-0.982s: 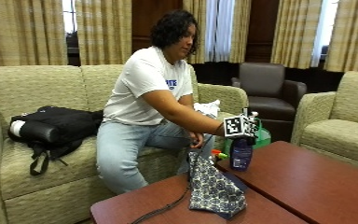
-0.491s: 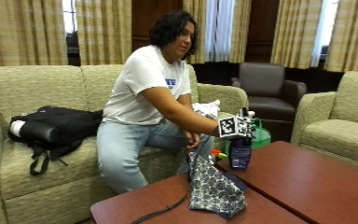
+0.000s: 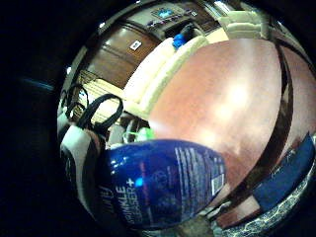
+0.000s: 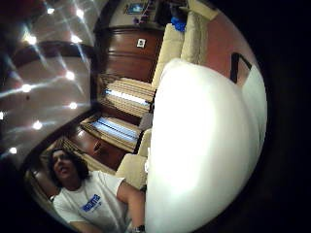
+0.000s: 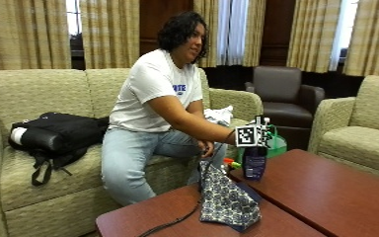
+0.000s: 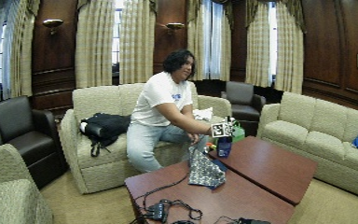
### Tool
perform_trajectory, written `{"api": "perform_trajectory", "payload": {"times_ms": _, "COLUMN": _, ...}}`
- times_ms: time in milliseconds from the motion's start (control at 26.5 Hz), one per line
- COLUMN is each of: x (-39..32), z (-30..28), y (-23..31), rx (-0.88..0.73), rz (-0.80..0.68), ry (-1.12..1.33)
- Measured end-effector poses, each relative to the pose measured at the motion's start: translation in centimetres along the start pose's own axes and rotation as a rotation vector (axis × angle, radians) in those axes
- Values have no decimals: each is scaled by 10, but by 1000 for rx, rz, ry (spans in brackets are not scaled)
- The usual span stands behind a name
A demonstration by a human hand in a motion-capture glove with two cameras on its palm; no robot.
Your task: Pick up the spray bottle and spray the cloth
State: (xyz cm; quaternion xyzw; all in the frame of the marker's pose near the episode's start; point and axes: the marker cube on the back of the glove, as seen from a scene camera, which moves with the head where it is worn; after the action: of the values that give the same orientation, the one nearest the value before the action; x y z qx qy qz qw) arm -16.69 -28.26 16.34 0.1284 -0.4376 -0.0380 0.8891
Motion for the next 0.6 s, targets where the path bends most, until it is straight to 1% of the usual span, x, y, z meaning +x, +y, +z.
{"api": "perform_trajectory", "payload": {"times_ms": 113, "x": 0, "z": -3, "y": 1, "rx": -24, "rz": 38, "ry": -14}}
{"api": "perform_trajectory", "payload": {"times_ms": 264, "x": -2, "z": -5, "y": 15, "rx": -147, "rz": 74, "ry": -24}}
{"api": "perform_trajectory", "payload": {"times_ms": 453, "x": 11, "z": -1, "y": 12, "rx": -99, "rz": 115, "ry": 50}}
{"api": "perform_trajectory", "payload": {"times_ms": 604, "x": 13, "z": -1, "y": 30, "rx": -193, "rz": 133, "ry": 58}}
